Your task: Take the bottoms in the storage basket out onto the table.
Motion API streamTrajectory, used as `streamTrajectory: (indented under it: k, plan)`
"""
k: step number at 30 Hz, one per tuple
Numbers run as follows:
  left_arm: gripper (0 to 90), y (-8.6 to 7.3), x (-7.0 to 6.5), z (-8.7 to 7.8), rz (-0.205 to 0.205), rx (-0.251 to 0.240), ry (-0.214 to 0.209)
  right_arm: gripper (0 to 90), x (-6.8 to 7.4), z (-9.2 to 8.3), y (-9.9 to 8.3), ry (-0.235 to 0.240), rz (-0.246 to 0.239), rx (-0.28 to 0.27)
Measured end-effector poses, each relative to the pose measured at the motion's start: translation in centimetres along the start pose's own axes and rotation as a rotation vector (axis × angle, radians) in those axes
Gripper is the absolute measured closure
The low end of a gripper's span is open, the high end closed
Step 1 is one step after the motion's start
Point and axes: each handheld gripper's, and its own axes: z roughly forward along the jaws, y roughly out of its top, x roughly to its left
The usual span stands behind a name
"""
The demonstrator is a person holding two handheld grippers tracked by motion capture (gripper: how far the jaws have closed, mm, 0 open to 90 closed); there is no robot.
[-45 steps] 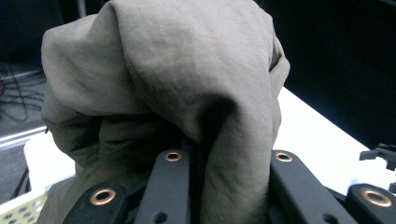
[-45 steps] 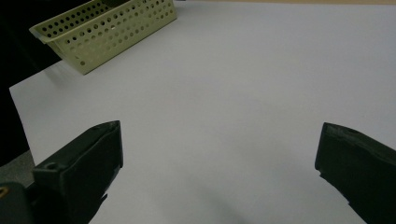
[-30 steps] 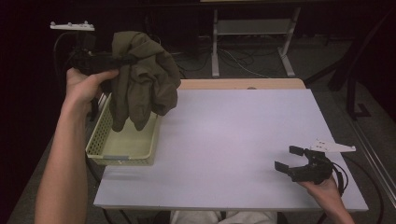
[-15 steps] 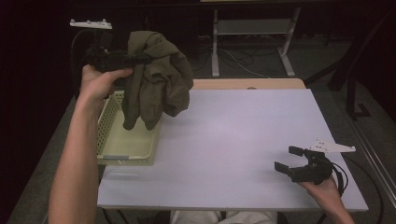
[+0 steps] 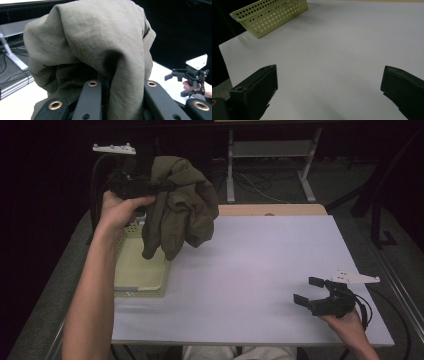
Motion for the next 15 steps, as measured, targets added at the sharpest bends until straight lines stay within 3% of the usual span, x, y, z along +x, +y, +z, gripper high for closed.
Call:
streamTrajectory:
  k: [11,15]
  plan:
    - [76.5,0.2,-1.4,2.5,0.040,0.026,-0.065,0.8,0.0,0.0,0.0,0.002,-0.003,0.002]
    - [76.5,0.1,-1.7,3.5,0.036,0.037,-0.077,0.8,0.0,-0.1,0.0,0.003,-0.002,-0.001]
